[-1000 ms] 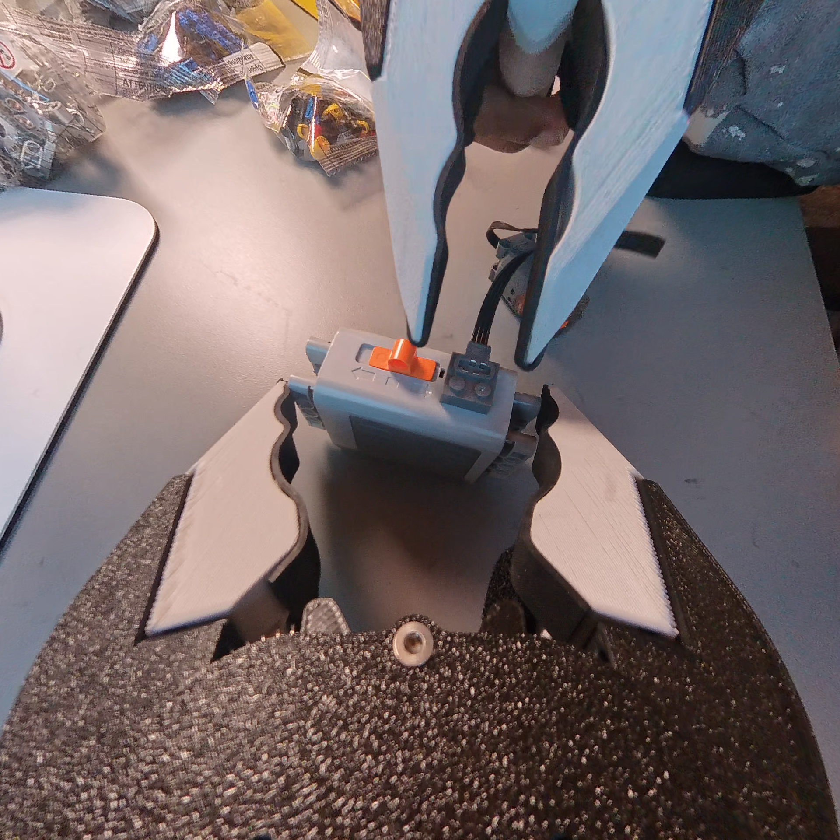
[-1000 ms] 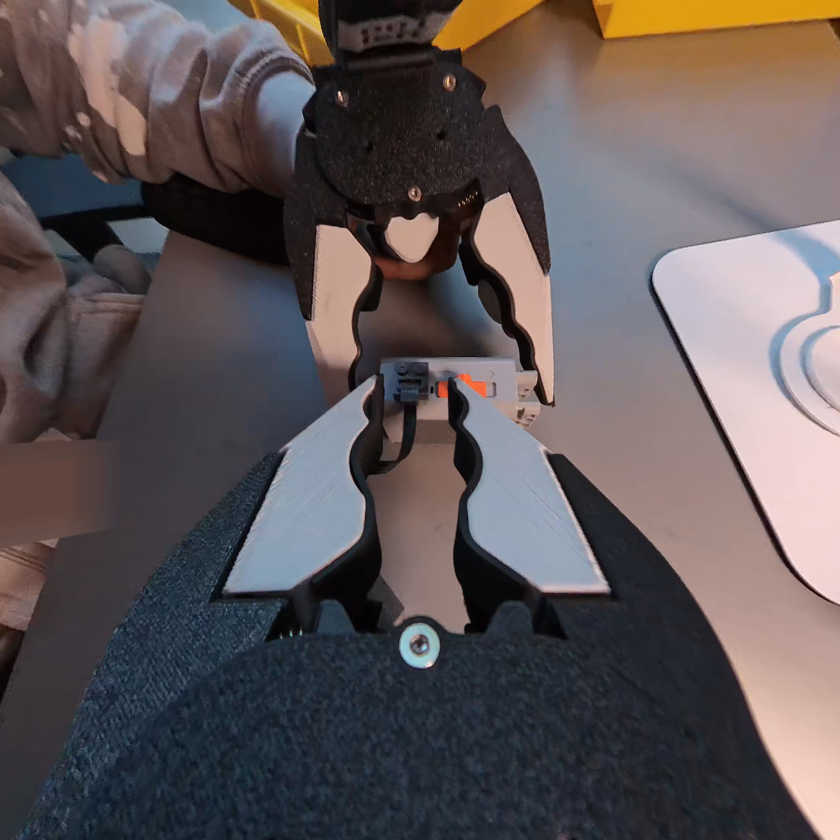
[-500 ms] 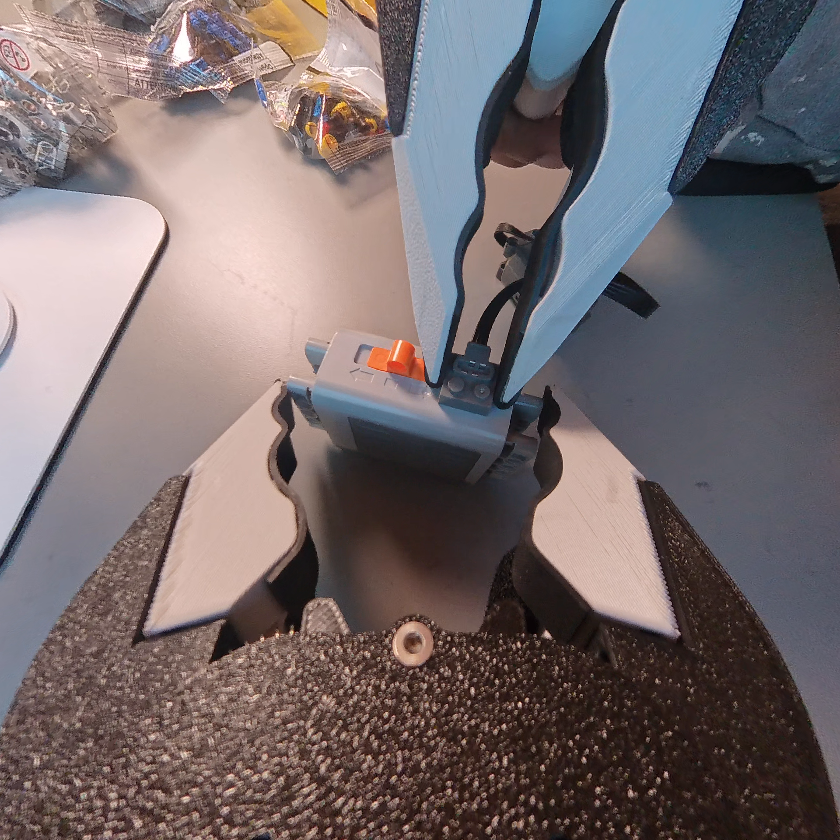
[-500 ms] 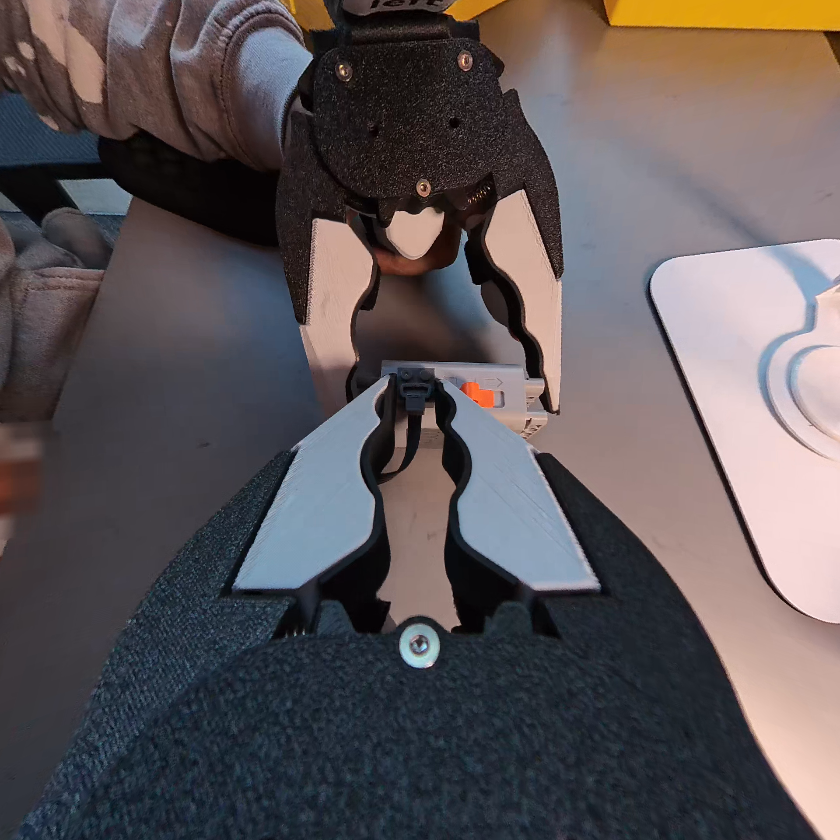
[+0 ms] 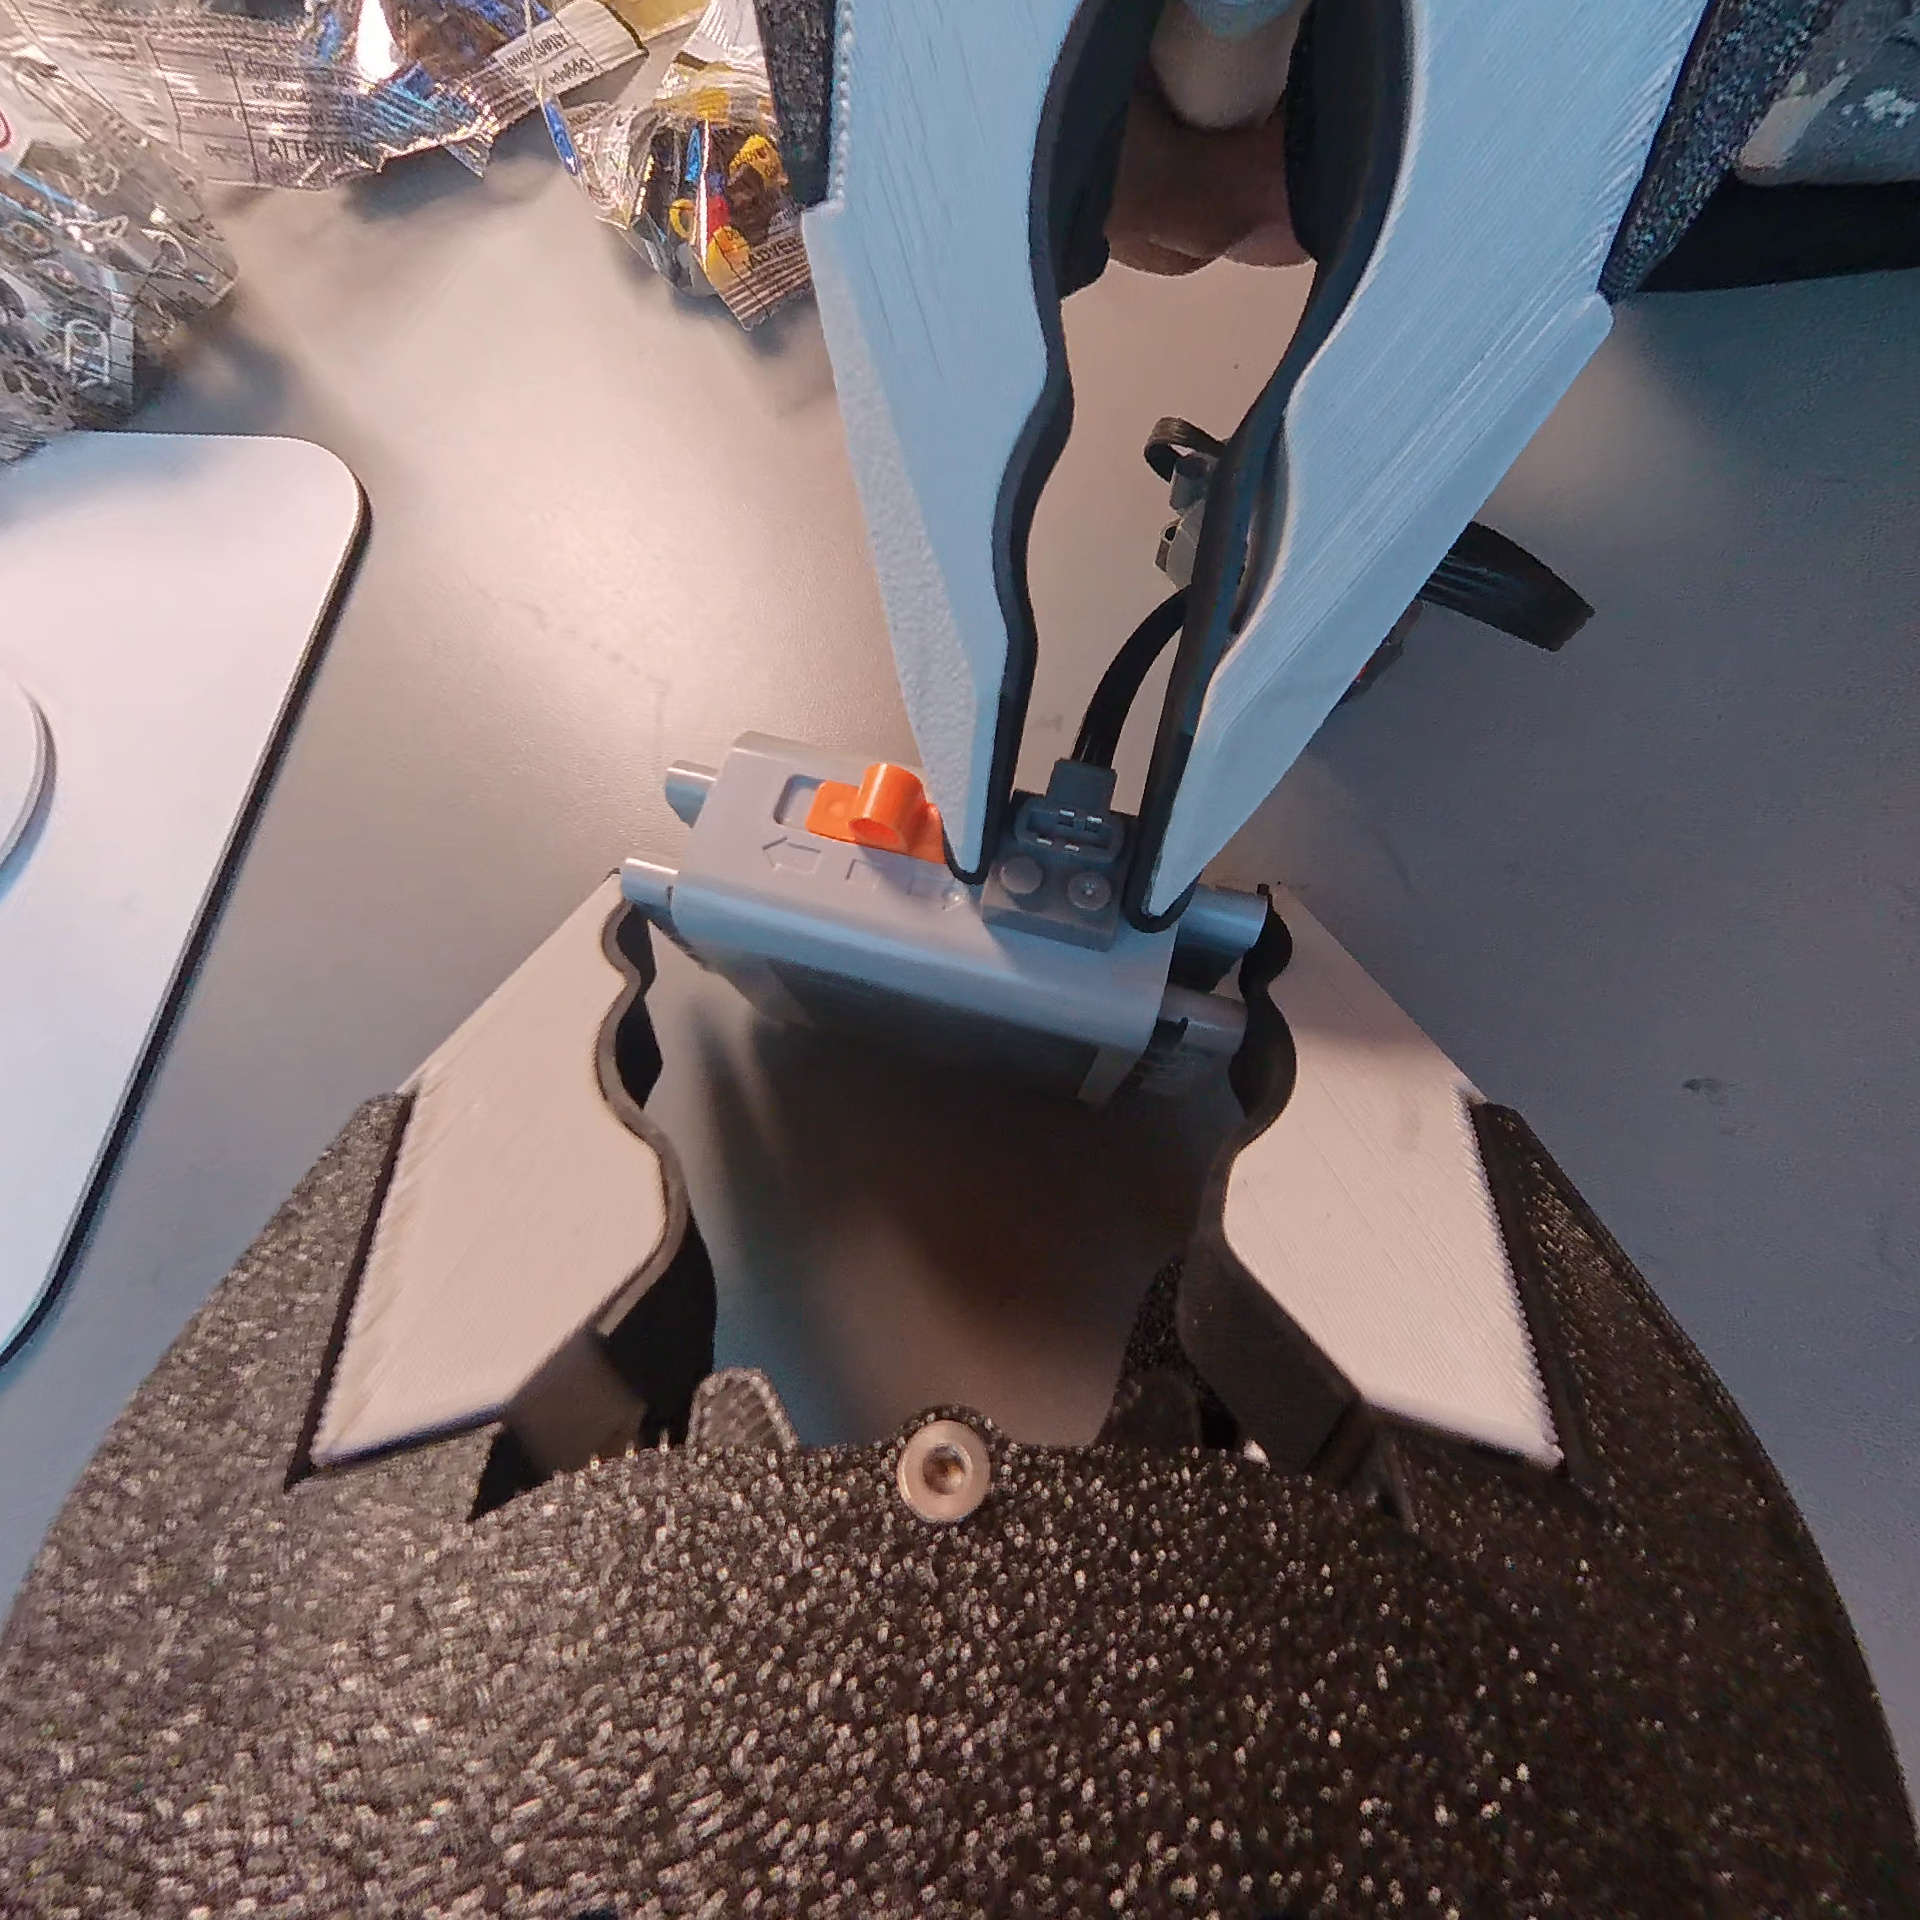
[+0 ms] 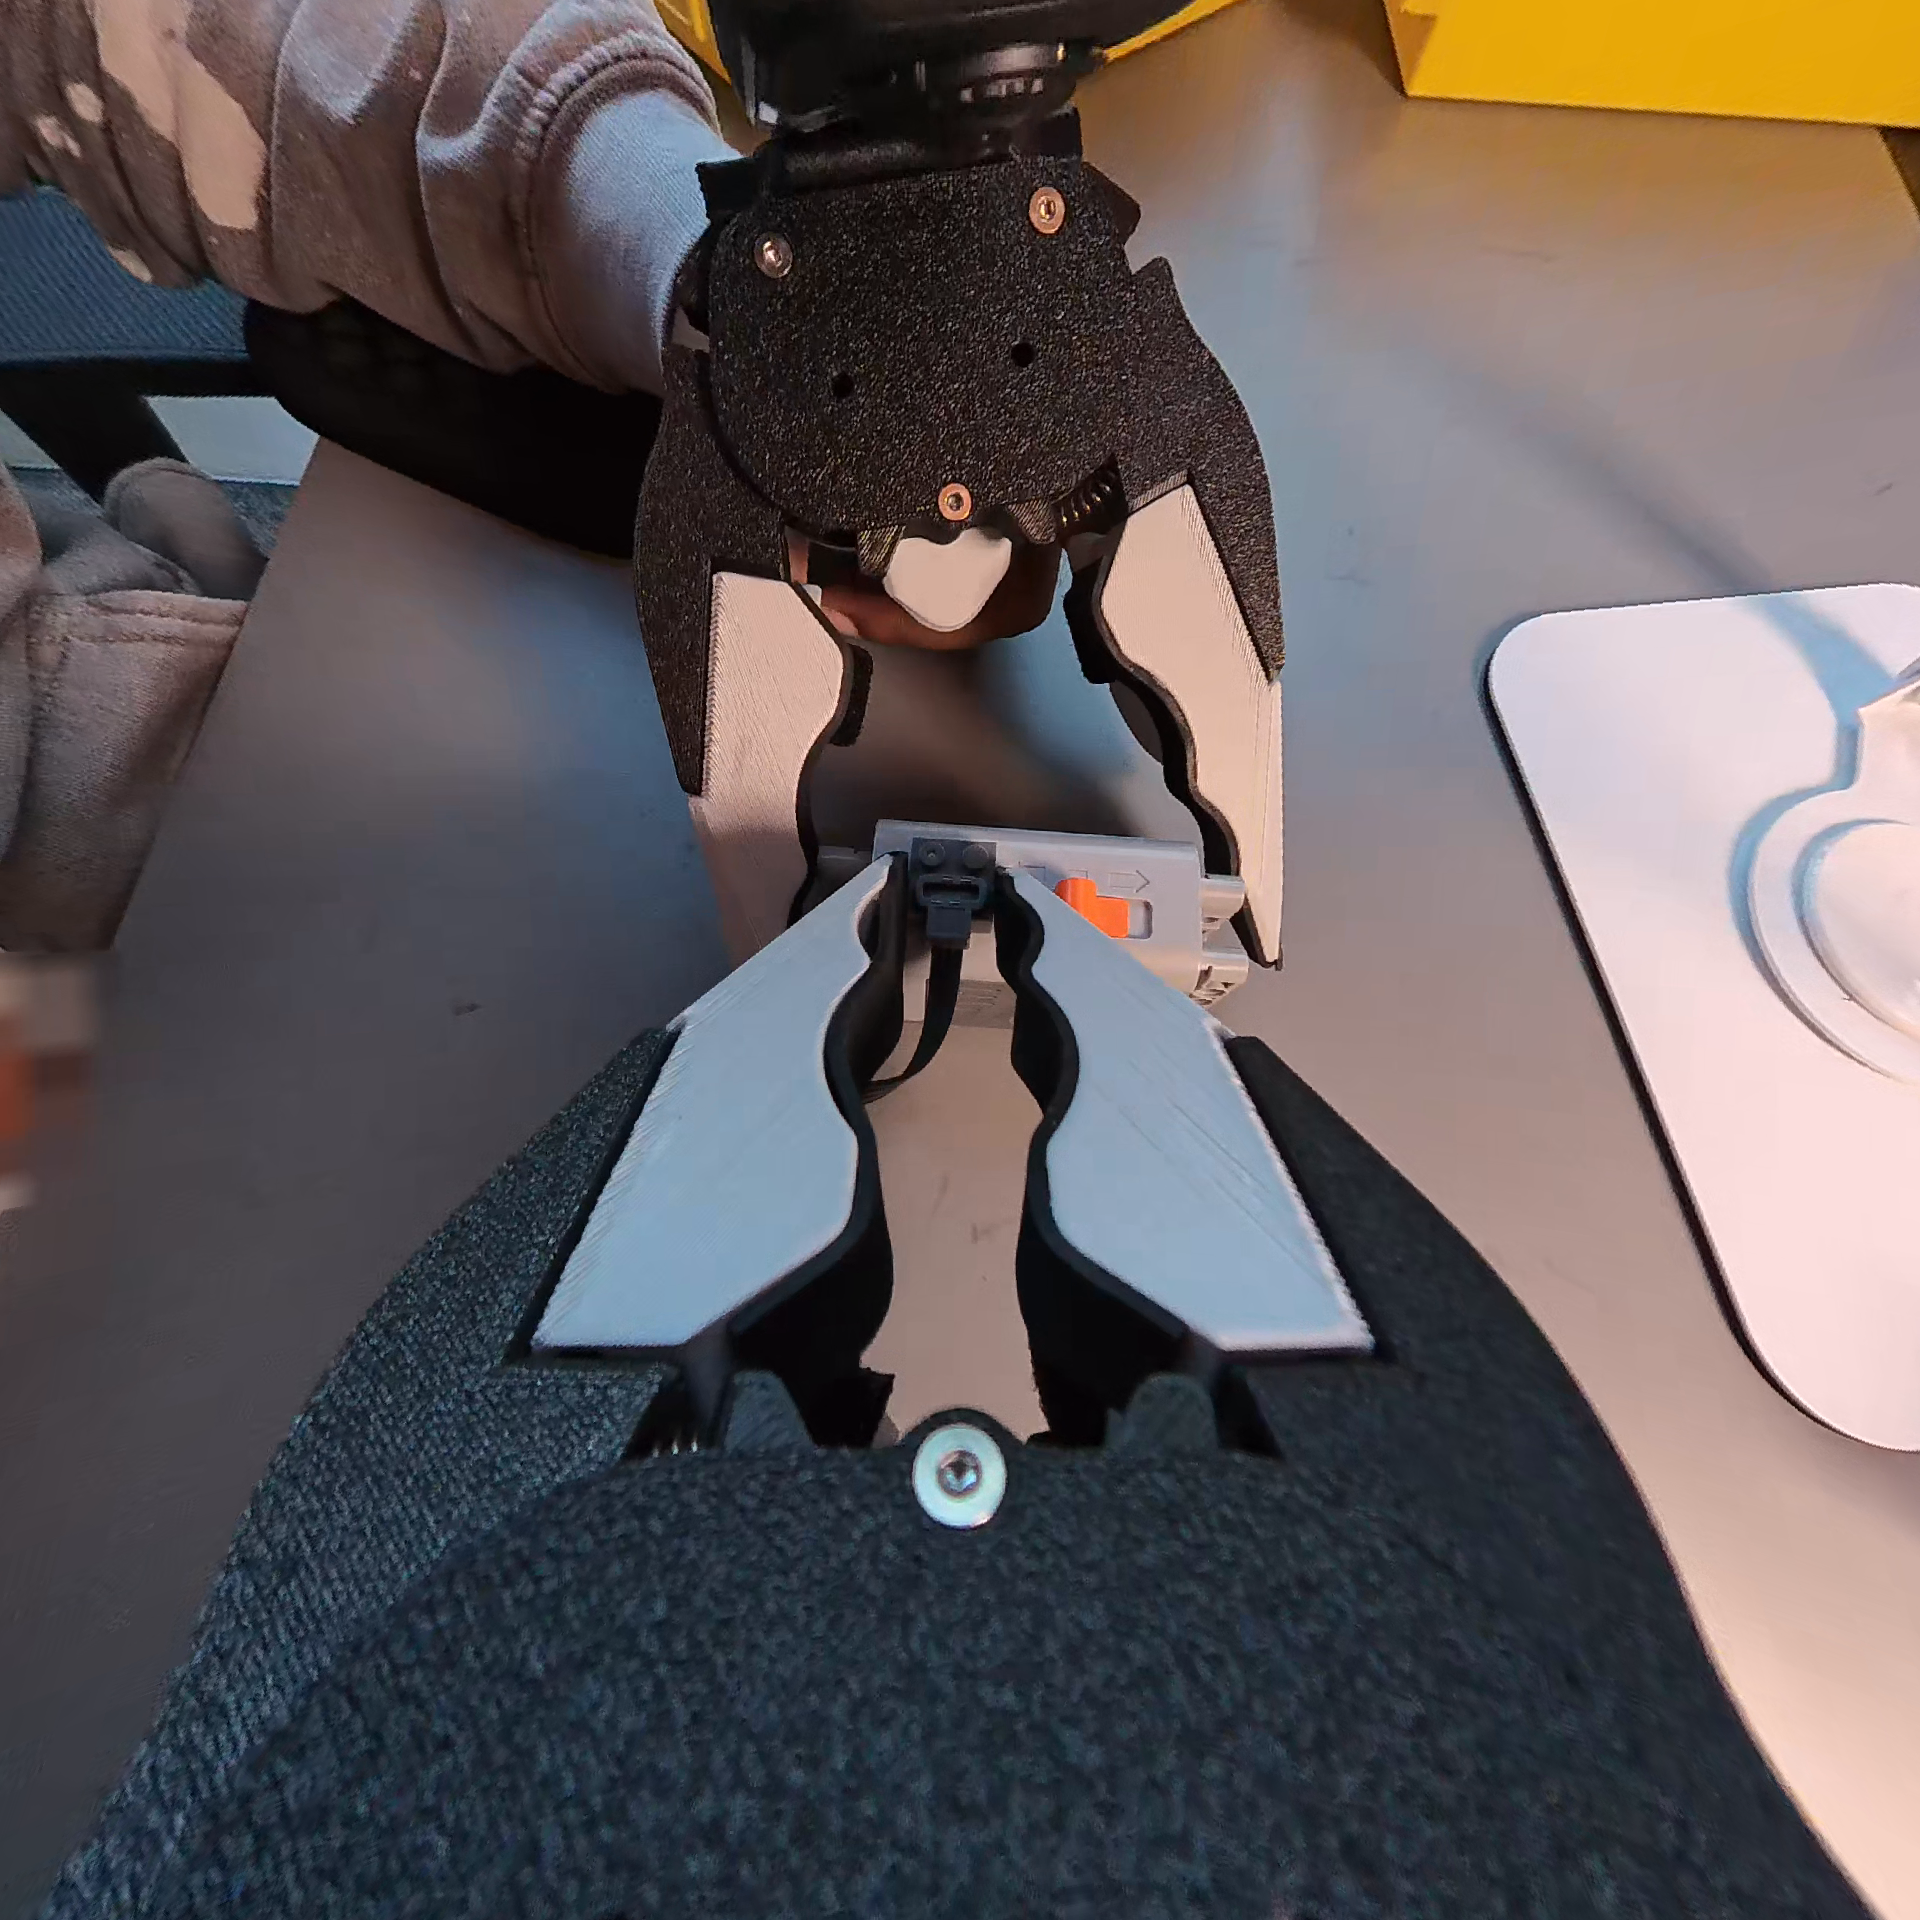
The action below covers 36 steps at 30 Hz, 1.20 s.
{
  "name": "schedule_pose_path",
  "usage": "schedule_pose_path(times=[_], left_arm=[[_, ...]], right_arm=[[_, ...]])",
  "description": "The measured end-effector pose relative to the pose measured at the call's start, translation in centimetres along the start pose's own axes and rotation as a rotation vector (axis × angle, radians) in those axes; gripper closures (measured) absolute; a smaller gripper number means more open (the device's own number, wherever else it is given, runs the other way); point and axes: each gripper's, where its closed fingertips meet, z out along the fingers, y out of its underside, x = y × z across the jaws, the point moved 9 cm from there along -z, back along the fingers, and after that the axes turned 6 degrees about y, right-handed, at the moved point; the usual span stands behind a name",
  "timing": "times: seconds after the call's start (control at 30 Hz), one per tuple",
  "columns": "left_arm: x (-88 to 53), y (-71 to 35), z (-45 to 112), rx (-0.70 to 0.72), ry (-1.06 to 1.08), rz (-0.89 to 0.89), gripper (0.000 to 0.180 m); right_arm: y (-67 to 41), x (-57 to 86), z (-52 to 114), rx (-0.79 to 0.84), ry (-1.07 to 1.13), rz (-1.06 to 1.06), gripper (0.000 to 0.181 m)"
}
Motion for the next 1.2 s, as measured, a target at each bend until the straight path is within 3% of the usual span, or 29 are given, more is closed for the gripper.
schedule_pose_path(times=[0.5, 0.7, 1.0, 1.2], left_arm=[[-0.4, -0.2, -1.6, 0.114, 0.064, -0.075, 0.079], [-0.3, -0.3, -1.6, 0.114, 0.062, -0.075, 0.078], [-0.4, -0.7, -0.9, 0.107, 0.050, -0.053, 0.073], [-0.4, -0.7, -0.9, 0.102, 0.047, -0.058, 0.073]], right_arm=[[0.0, 0.0, 0.2, 0.032, -0.002, 0.033, 0.165], [-0.3, 2.2, -2.6, 0.158, 0.057, 0.149, 0.159], [0.9, 1.7, -0.2, 0.059, 0.071, 0.080, 0.174], [0.9, 1.7, -0.2, 0.059, 0.065, 0.079, 0.173]])
